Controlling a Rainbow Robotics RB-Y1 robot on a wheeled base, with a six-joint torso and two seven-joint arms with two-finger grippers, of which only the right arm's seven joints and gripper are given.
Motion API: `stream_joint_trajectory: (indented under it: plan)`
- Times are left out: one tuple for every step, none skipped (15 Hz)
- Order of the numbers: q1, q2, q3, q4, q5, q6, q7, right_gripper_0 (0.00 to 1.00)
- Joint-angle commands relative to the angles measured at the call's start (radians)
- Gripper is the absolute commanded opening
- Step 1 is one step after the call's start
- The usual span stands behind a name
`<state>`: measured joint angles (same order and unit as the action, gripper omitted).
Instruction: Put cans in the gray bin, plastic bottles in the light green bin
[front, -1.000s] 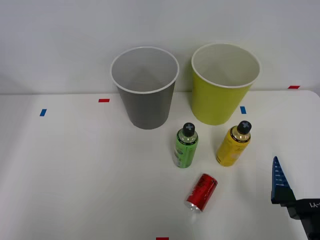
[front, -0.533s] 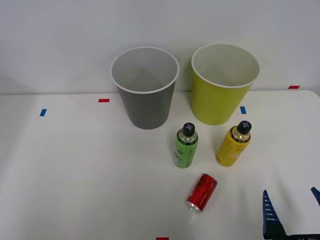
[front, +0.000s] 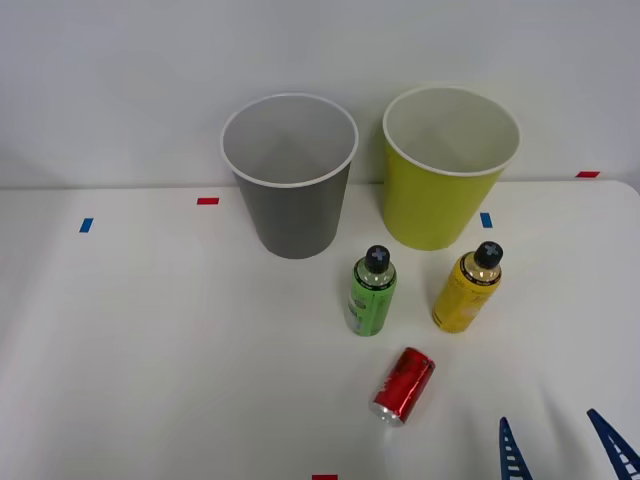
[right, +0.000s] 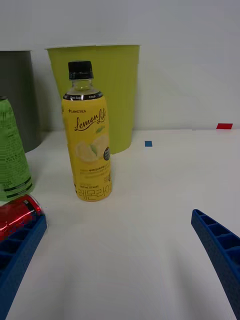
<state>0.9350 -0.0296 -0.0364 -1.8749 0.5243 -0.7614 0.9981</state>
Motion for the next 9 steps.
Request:
stream_joint_trajectory:
  plan:
    - [-0.001, -0.004, -0.005, 0.002, 0.099, -0.002, 0.008, 1.00]
    - [-0.005, -0.004, 0.003, 0.002, 0.123, -0.002, 0.008, 1.00]
    - [-0.007, -0.006, 0.012, 0.002, 0.137, -0.002, 0.007, 1.00]
    - [-0.007, -0.006, 0.016, 0.003, 0.138, -0.002, 0.008, 1.00]
    - [-0.007, -0.010, 0.023, 0.002, 0.151, -0.002, 0.010, 1.00]
    - [-0.009, -0.010, 0.024, 0.019, 0.163, -0.002, 0.010, 1.00]
    - [-0.025, -0.010, 0.029, 0.062, 0.148, -0.006, 0.011, 1.00]
    - [-0.053, -0.010, 0.027, 0.099, 0.140, -0.026, 0.020, 1.00]
    - [-0.085, -0.010, 0.021, 0.135, 0.140, -0.050, 0.036, 1.00]
